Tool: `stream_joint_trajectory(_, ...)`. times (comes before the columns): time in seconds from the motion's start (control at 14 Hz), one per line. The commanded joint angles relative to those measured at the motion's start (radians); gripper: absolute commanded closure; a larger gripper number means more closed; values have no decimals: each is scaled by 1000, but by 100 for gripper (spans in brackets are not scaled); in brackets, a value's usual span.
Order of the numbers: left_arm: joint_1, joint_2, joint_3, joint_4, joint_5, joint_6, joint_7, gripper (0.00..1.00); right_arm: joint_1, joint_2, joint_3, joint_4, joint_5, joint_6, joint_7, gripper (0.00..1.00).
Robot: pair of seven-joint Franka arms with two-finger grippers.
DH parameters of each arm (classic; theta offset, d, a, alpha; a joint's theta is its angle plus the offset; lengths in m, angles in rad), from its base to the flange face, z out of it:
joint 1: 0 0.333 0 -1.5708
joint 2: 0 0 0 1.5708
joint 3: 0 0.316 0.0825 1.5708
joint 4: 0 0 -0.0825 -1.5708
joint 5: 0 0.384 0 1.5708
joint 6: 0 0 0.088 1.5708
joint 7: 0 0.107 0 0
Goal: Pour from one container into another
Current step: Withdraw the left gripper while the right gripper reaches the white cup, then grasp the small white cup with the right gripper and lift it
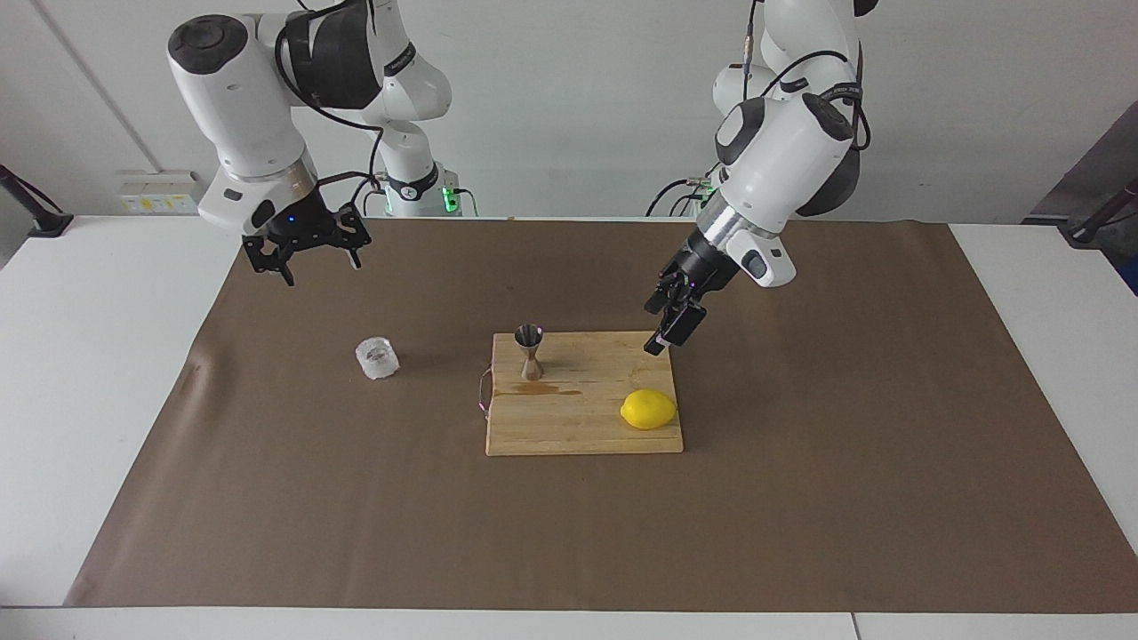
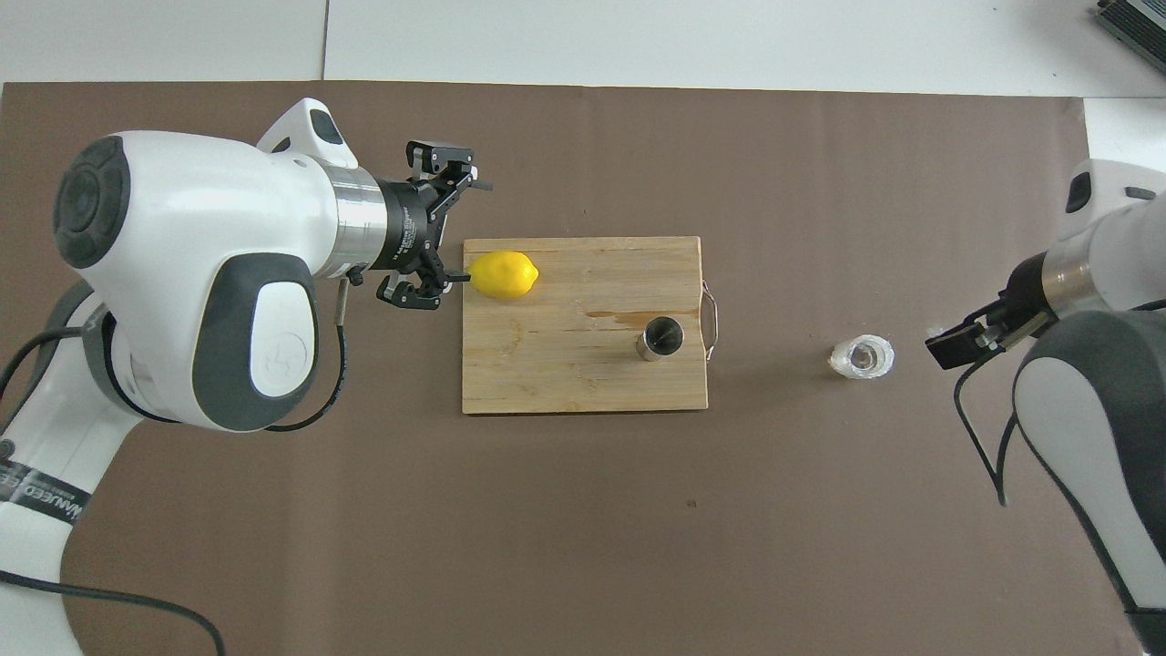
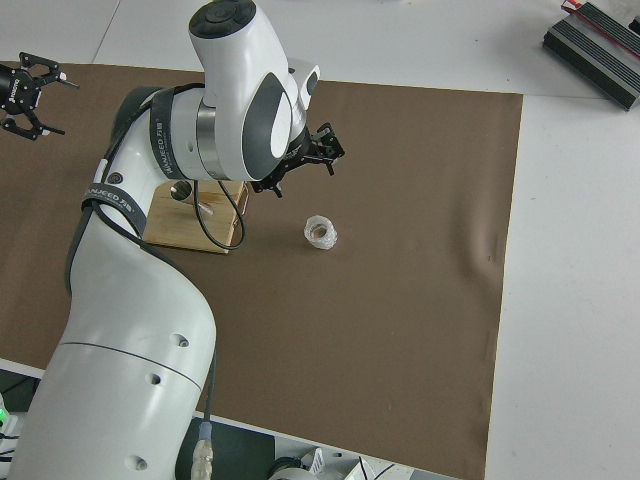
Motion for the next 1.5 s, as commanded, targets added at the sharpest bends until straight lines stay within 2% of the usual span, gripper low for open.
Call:
stream_joint_trajectory(0.0, 67, -48, -5, 0, 86, -127, 169, 0, -46, -30, 6, -135, 33, 114, -186, 0)
stream_joint_trajectory(0.29, 143, -77, -5, -2, 216, -199, 368, 0, -80, 75, 6, -169, 79, 226, -506, 0)
stream_joint_trajectory(0.43, 176, -86, -5, -2, 258, -202, 534, 0, -81, 86, 6, -215, 82, 323, -658, 0)
stream_joint_trajectory(0.64, 202, -98, -4, -2, 327, -266, 788, 0, -80, 108, 6, -267, 172, 389, -863, 0)
stream_joint_trajectory(0.93, 274, -111, -4, -3, 378, -332, 1109, 0, -81, 140, 6, -290, 238, 421, -1036, 0)
stream_joint_trajectory(1.43, 435, -146, -4, -5, 382, -417, 1418, 0, -81, 188, 6, -336, 358, 515, -1215, 0)
